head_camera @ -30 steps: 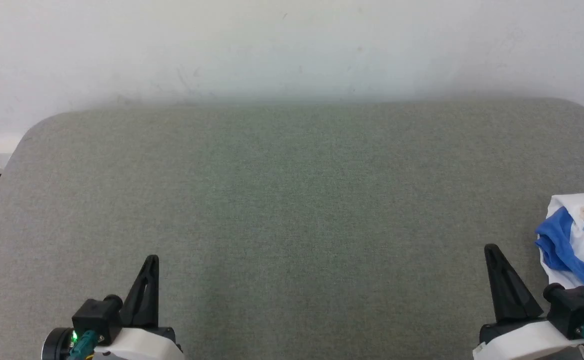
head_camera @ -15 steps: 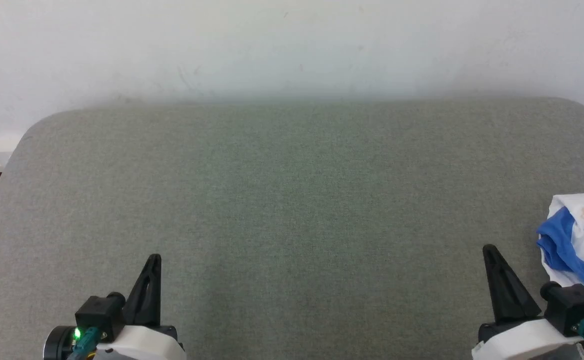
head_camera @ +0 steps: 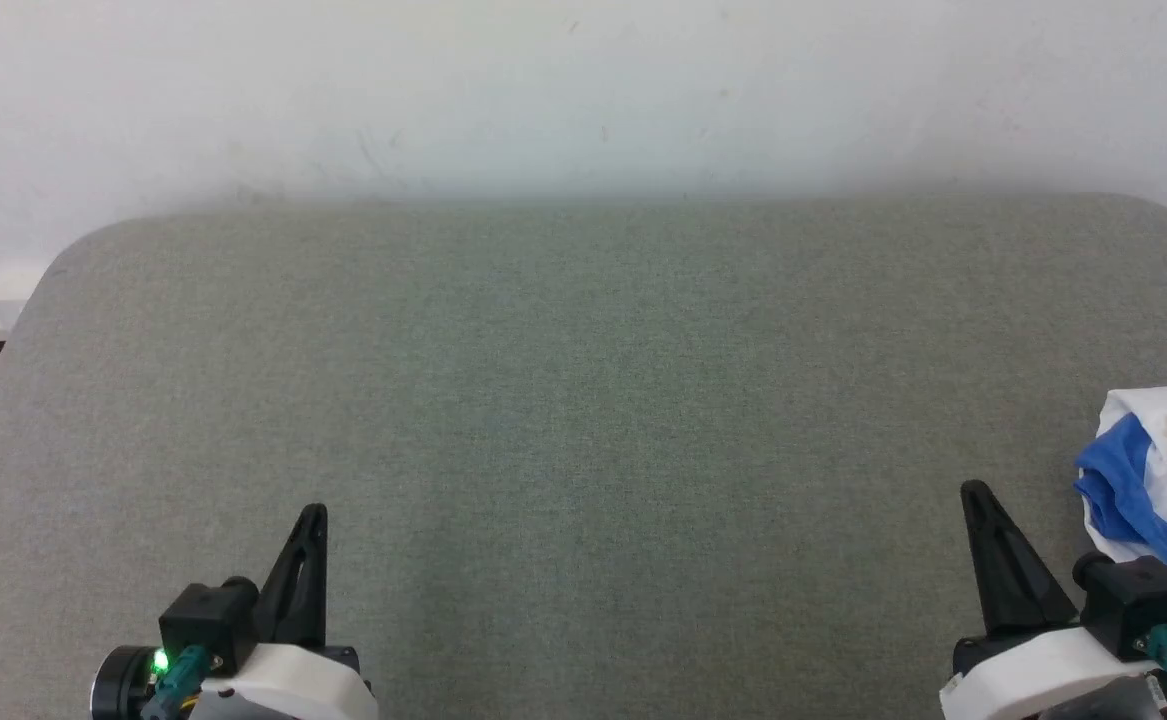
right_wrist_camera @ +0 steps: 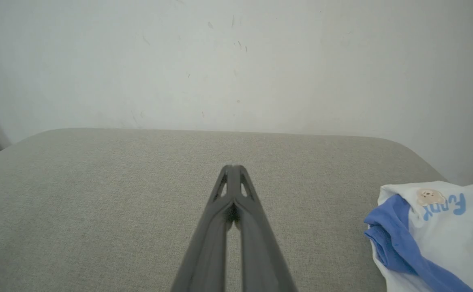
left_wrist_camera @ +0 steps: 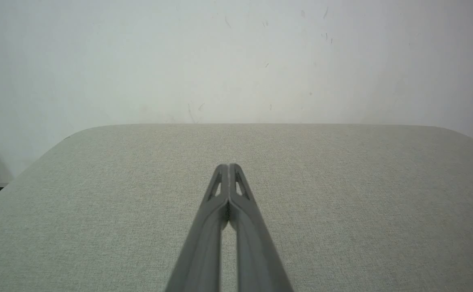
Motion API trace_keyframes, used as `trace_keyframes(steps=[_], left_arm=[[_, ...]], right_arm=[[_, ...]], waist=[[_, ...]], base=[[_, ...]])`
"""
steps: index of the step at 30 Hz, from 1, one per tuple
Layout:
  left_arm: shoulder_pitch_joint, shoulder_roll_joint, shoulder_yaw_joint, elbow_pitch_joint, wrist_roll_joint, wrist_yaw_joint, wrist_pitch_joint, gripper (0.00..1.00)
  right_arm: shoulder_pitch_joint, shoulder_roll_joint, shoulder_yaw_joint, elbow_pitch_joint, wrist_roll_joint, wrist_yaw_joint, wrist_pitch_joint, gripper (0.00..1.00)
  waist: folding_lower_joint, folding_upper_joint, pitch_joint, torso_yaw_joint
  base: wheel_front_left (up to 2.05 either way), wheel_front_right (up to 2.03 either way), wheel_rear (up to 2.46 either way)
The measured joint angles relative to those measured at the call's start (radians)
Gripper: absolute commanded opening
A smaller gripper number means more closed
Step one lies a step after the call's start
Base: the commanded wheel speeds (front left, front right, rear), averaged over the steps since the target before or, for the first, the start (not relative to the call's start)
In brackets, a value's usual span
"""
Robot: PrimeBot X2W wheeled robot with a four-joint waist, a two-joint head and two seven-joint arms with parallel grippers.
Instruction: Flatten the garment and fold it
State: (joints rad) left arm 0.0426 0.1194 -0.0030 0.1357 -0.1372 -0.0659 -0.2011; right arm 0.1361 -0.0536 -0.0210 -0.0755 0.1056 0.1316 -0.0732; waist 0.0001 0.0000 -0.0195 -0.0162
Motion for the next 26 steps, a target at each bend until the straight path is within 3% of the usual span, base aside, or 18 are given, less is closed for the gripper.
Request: trace_keyframes(steps=[26], left_arm=[[-0.005,-0.018,0.0,-0.034,0.034,0.015,0.053,0.0]], right_arm=[[-0.029,0.0,0.006,0.02,-0.023,0.0,0.02,0.0]], waist=[[0.0,-0.0001,0.005,0.004]], base=[[0.0,0.0,0.0]])
